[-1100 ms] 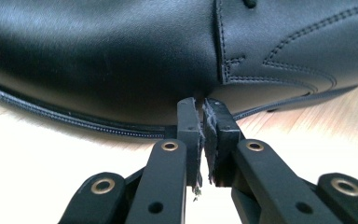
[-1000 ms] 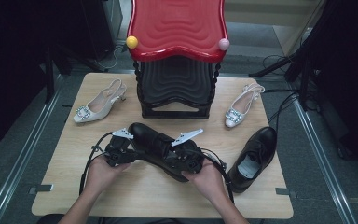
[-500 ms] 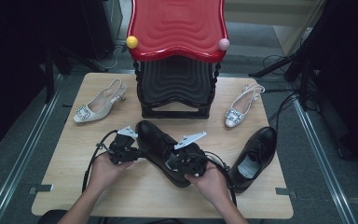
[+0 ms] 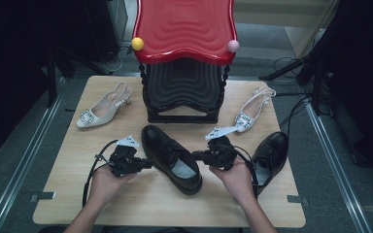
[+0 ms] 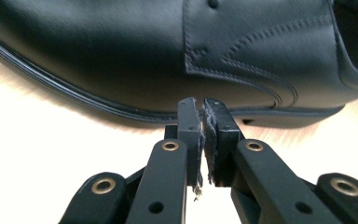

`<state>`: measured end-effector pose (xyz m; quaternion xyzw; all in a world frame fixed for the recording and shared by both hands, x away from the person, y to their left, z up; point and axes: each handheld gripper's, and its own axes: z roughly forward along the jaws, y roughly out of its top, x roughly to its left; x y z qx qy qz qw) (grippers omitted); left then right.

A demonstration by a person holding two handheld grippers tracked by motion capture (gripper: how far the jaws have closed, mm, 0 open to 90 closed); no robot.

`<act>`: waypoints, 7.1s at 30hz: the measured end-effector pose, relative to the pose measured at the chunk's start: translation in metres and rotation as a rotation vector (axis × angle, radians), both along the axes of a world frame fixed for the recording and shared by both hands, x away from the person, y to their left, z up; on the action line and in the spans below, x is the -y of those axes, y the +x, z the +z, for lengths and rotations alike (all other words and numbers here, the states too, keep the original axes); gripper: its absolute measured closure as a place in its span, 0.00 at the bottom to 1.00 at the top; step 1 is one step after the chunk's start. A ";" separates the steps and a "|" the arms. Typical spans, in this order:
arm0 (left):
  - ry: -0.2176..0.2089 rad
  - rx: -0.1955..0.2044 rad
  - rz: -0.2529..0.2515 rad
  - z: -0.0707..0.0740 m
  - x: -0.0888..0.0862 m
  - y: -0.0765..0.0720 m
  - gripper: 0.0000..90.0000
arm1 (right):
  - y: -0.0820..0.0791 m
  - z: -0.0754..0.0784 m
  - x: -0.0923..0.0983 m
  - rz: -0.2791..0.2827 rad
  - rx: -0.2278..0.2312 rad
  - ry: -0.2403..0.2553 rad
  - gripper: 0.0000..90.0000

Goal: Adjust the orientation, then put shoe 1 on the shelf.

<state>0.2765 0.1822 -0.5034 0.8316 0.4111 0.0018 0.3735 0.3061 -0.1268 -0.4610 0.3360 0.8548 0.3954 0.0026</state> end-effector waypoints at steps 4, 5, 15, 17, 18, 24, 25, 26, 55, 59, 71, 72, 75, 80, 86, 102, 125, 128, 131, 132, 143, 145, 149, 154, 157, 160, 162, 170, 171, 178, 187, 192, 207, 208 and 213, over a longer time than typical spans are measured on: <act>0.013 -0.006 0.004 -0.005 0.002 -0.004 0.95 | 0.009 -0.005 0.000 -0.014 -0.001 -0.036 1.00; 0.016 -0.003 0.005 -0.005 0.003 -0.005 0.95 | 0.012 -0.008 -0.001 -0.014 -0.011 -0.042 1.00; -0.002 -0.023 -0.011 -0.013 0.021 -0.003 0.96 | 0.014 -0.028 -0.012 -0.005 -0.071 -0.080 1.00; -0.009 -0.030 -0.018 -0.013 0.020 -0.002 0.96 | 0.013 -0.029 -0.012 -0.008 -0.073 -0.068 1.00; -0.007 -0.028 -0.019 -0.013 0.020 -0.001 0.96 | 0.012 -0.030 -0.012 -0.010 -0.076 -0.064 1.00; 0.016 -0.019 -0.026 -0.012 0.022 0.001 0.96 | 0.007 -0.031 -0.011 -0.028 -0.081 -0.042 1.00; 0.018 -0.018 -0.028 -0.012 0.022 0.001 0.96 | 0.005 -0.032 -0.011 -0.031 -0.085 -0.038 1.00; 0.015 -0.018 -0.026 -0.012 0.022 0.002 0.96 | 0.005 -0.032 -0.010 -0.030 -0.083 -0.034 1.00; -0.012 -0.031 0.021 -0.014 0.016 0.030 0.95 | -0.029 -0.039 -0.017 -0.029 -0.067 0.017 0.99; 0.001 -0.006 0.003 -0.007 0.011 0.027 0.88 | -0.027 -0.036 -0.012 -0.034 -0.031 -0.010 0.94; -0.031 -0.031 -0.033 0.002 -0.007 0.013 0.50 | -0.026 -0.013 0.013 -0.056 -0.005 0.035 0.82; -0.033 -0.027 -0.031 0.002 -0.007 0.011 0.48 | -0.027 -0.011 0.014 -0.054 0.013 0.027 0.82; -0.020 -0.020 -0.033 0.000 -0.009 0.008 0.45 | -0.025 -0.005 0.018 -0.053 0.033 0.010 0.81; -0.027 -0.029 -0.017 -0.001 -0.014 0.006 0.44 | -0.020 -0.008 0.026 -0.058 0.006 0.019 0.79; -0.025 -0.023 -0.014 -0.001 -0.016 0.005 0.43 | -0.019 -0.004 0.036 -0.064 -0.008 0.020 0.88; -0.032 -0.008 -0.026 0.000 -0.009 0.018 0.44 | -0.035 0.008 0.093 -0.202 -0.004 0.005 1.00; -0.039 0.003 -0.016 -0.003 -0.004 0.026 0.44 | -0.047 -0.019 0.148 -0.273 -0.136 -0.081 1.00; -0.036 0.002 -0.017 -0.003 -0.004 0.026 0.44 | -0.045 -0.022 0.141 -0.260 -0.140 -0.107 1.00; -0.028 0.001 -0.018 -0.002 -0.005 0.026 0.44 | -0.043 -0.023 0.141 -0.267 -0.157 -0.089 1.00; -0.027 -0.002 -0.016 -0.003 -0.005 0.026 0.44 | -0.043 -0.024 0.141 -0.267 -0.159 -0.084 1.00; -0.023 0.007 -0.012 -0.001 -0.008 0.023 0.44 | -0.040 -0.024 0.112 -0.186 -0.158 -0.054 1.00; -0.025 0.008 -0.009 -0.001 -0.009 0.022 0.44 | -0.039 -0.024 0.108 -0.184 -0.158 -0.058 1.00; -0.023 0.008 -0.004 -0.002 -0.011 0.020 0.44 | -0.037 -0.024 0.102 -0.168 -0.160 -0.052 1.00; -0.024 0.009 0.007 -0.002 -0.014 0.017 0.44 | -0.035 -0.024 0.088 -0.126 -0.160 -0.051 1.00; -0.022 0.010 0.013 -0.002 -0.016 0.016 0.44 | -0.035 -0.024 0.079 -0.101 -0.168 -0.047 1.00; -0.023 0.014 0.016 -0.002 -0.018 0.014 0.45 | -0.037 -0.023 0.071 -0.070 -0.168 -0.053 1.00; -0.024 0.015 0.021 -0.002 -0.019 0.013 0.45 | -0.038 -0.024 0.063 -0.053 -0.172 -0.053 1.00; -0.021 0.022 0.029 -0.003 -0.024 0.009 0.44 | -0.044 -0.024 0.038 0.013 -0.170 -0.057 1.00; -0.021 0.022 0.031 -0.003 -0.024 0.009 0.44 | -0.044 -0.024 0.036 0.014 -0.172 -0.058 1.00; -0.020 0.023 0.040 -0.004 -0.027 0.007 0.44 | -0.050 -0.025 0.012 0.082 -0.173 -0.060 1.00; -0.029 0.032 0.040 -0.003 -0.028 0.005 0.44 | -0.055 -0.026 -0.005 0.099 -0.160 -0.057 1.00; -0.028 0.037 0.028 -0.002 -0.025 0.007 0.44 | -0.056 -0.024 -0.001 0.103 -0.150 -0.042 0.99; -0.011 0.034 -0.017 -0.002 -0.008 0.022 0.44 | -0.063 0.006 0.087 -0.147 -0.015 0.050 1.00; -0.010 0.034 -0.019 -0.002 -0.007 0.023 0.44 | -0.062 0.005 0.094 -0.171 -0.019 0.041 1.00; -0.024 0.040 -0.022 -0.003 -0.005 0.027 0.45 | -0.059 -0.004 0.125 -0.270 -0.042 0.049 1.00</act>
